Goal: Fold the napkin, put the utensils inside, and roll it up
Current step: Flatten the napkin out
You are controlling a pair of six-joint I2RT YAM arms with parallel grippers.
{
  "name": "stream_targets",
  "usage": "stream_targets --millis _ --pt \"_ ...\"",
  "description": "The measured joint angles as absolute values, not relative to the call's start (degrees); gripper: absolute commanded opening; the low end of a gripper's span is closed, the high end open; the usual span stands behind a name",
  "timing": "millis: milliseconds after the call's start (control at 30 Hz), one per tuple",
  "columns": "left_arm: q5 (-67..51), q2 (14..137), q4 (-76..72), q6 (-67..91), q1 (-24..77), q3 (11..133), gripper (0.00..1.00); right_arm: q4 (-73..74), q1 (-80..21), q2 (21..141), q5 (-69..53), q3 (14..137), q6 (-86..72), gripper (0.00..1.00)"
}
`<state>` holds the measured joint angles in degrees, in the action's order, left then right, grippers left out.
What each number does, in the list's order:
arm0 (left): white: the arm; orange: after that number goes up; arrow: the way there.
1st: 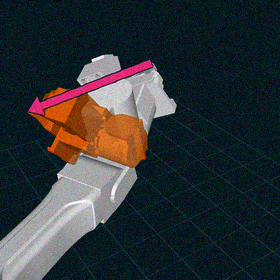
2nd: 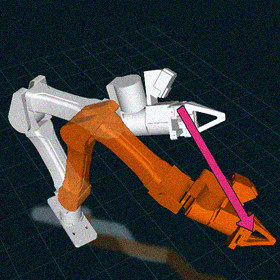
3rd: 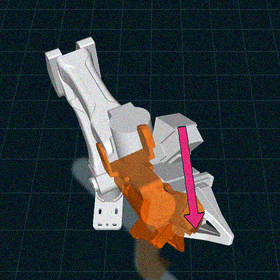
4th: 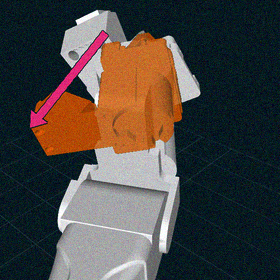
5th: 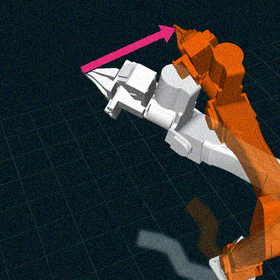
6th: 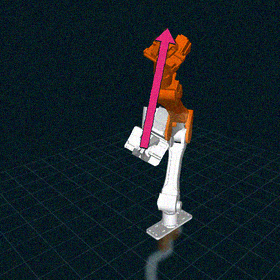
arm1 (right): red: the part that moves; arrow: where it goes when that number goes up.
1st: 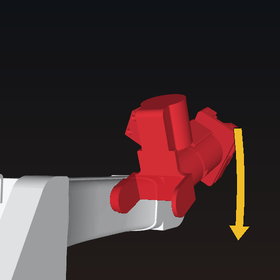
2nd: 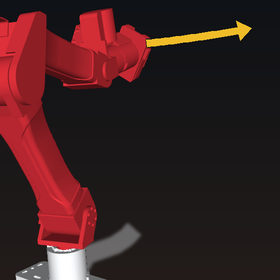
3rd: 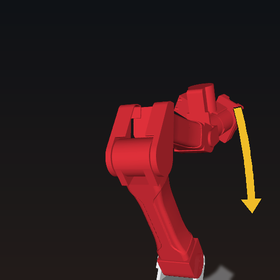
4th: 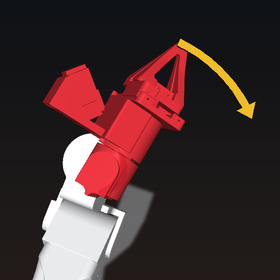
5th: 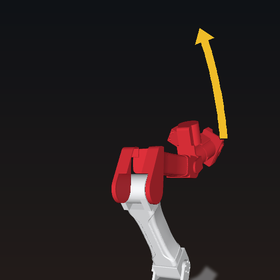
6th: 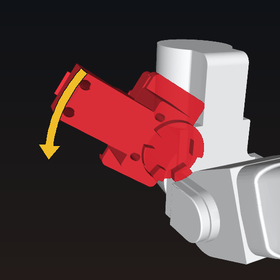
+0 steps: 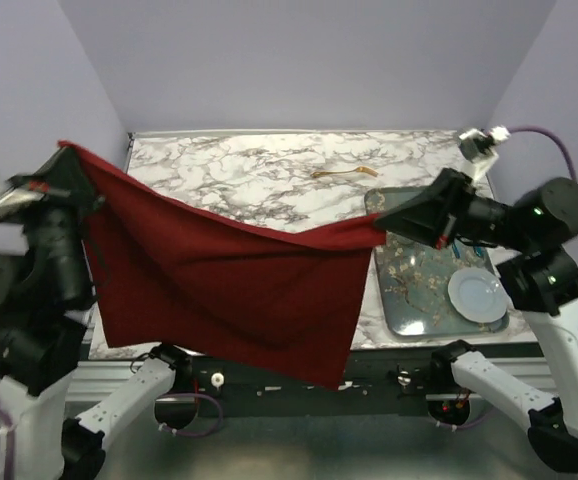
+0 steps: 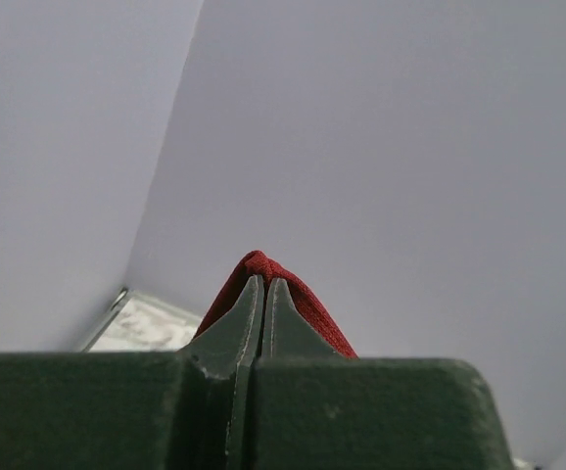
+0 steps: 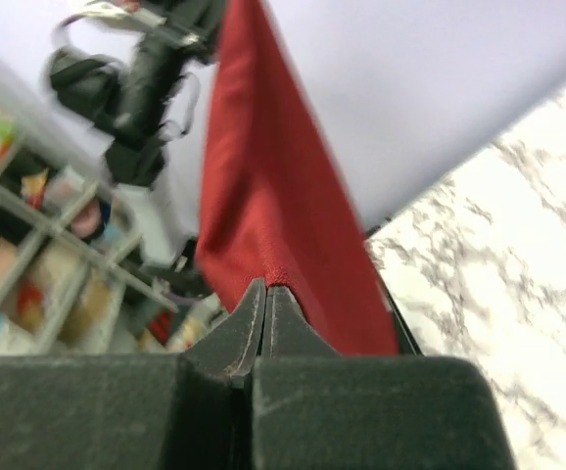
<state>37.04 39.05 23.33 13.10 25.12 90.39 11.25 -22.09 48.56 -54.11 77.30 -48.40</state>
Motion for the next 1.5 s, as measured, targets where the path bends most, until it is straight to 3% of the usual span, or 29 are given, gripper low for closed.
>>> stream_targets --millis 133,233,267,333,367,433,467,500,633,767,833,1033,1200,1500 --pt "43.22 52.62 22.11 13.23 23.09 87.37 0.00 14.52 -22.09 57.60 -43.13 73.54 -50.68 0.01" --pt "42.76 68.38 22.28 15.46 16.60 85.12 0.00 15.38 -21.56 68.10 -35.05 72.75 -50.74 0.16" --pt "42.65 73.65 21.58 15.99 14.59 84.36 0.00 16.25 -21.28 75.53 -32.14 74.46 -49.56 0.28" --pt "41.04 86.08 21.67 17.02 11.42 83.42 0.28 17.89 -20.88 89.21 -28.27 80.03 -46.44 0.54" --pt "39.94 93.56 22.61 17.28 9.63 84.07 0.39 19.14 -20.71 93.25 -27.03 82.39 -44.62 0.80" --pt "38.09 104.14 25.02 17.56 7.11 87.05 0.53 23.00 -20.27 104.60 -23.27 90.56 -40.01 0.86" --pt "37.21 109.49 27.29 17.56 5.80 90.63 0.79 24.58 -20.03 109.73 -21.63 93.65 -37.17 0.90" --pt "36.42 113.32 29.12 17.85 4.84 94.41 0.90 26.81 -19.86 112.71 -20.18 96.40 -35.73 0.92" --pt "34.76 121.89 33.67 16.84 1.72 106.98 0.92 35.07 -19.66 119.17 -14.28 104.71 -26.00 0.94" --pt "33.39 115.96 33.93 17.89 1.43 107.55 0.93 38.52 -20.21 113.89 -9.87 103.68 -19.84 0.94" --pt "32.01 111.85 34.46 18.96 1.87 105.27 0.88 39.13 -20.69 110.21 -9.52 101.95 -18.52 0.93" --pt "19.33 96.90 32.91 24.16 4.03 89.67 0.79 35.00 -27.33 97.56 -12.86 89.91 -18.50 0.72" --pt "11.07 91.37 30.96 28.08 7.29 73.38 0.74 27.83 -36.99 98.06 -19.25 78.52 -21.43 0.40" --pt "11.03 77.69 31.53 31.97 14.92 59.20 0.77 22.28 -52.60 105.80 -20.73 76.36 -23.20 0.25"
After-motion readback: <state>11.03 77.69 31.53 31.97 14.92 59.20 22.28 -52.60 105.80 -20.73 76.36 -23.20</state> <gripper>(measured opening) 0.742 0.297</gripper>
